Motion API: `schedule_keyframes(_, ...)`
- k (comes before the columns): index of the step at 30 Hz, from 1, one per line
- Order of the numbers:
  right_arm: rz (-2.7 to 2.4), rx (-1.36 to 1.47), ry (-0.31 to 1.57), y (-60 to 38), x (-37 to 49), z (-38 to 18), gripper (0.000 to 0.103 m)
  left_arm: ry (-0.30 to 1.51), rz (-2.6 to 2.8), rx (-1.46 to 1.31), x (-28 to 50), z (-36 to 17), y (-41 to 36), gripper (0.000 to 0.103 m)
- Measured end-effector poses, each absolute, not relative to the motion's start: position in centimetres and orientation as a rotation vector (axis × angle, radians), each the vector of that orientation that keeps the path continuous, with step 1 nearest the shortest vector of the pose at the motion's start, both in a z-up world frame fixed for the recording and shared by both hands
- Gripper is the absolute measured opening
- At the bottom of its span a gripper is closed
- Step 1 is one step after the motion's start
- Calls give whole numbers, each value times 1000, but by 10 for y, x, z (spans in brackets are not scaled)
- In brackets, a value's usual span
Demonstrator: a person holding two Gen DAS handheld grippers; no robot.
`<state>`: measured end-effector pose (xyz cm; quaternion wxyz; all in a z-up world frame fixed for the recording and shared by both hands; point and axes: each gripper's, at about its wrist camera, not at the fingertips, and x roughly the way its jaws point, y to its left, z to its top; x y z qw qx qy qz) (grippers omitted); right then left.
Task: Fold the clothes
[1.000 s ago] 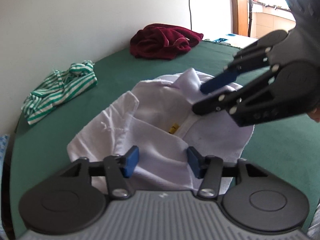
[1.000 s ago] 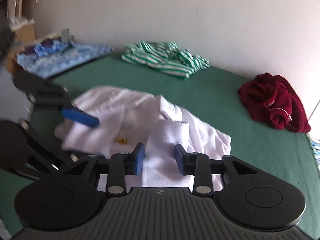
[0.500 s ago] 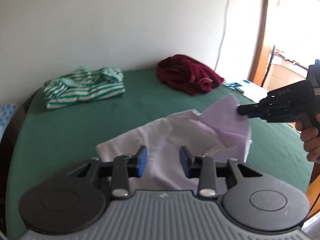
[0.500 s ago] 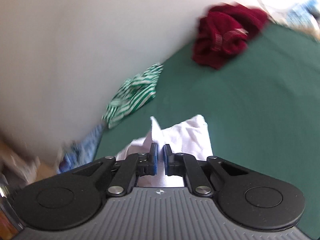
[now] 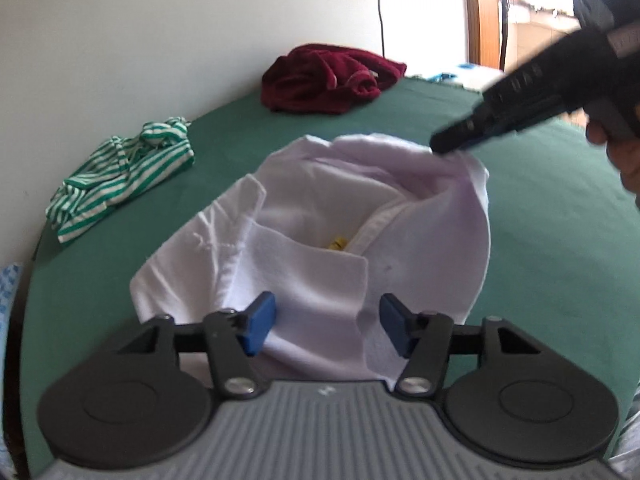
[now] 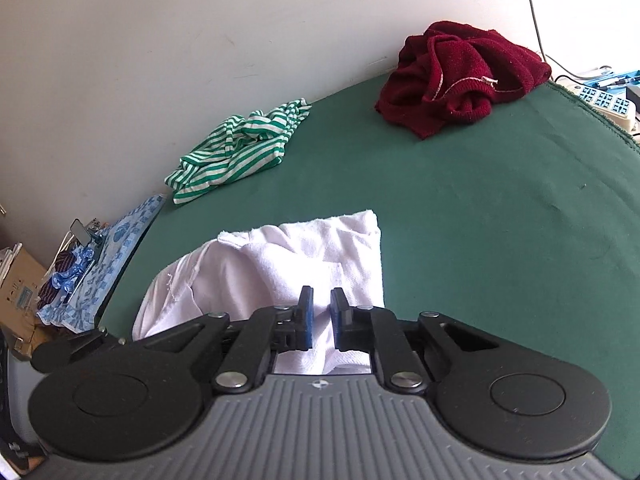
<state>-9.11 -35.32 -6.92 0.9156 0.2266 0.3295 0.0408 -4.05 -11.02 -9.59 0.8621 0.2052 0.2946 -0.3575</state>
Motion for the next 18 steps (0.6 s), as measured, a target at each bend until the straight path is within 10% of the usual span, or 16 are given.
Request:
schedule_keyframes(3,83,474,681,-356,-90,-73,11,637,-770,384,-35,-93,-100,30)
schedule_keyframes(8,90,477,680,-359,-89,-73,13,644,-748,354,-31,-93,-93,20)
schedule_keyframes(13,118,471,686,-360,-93,-68,47,631,-777,230,-34,-73,-81,7)
schedule_keyframes(18,133,380,746,-348,-91,-70,23,651,-737,76,-23,-63,-58,7)
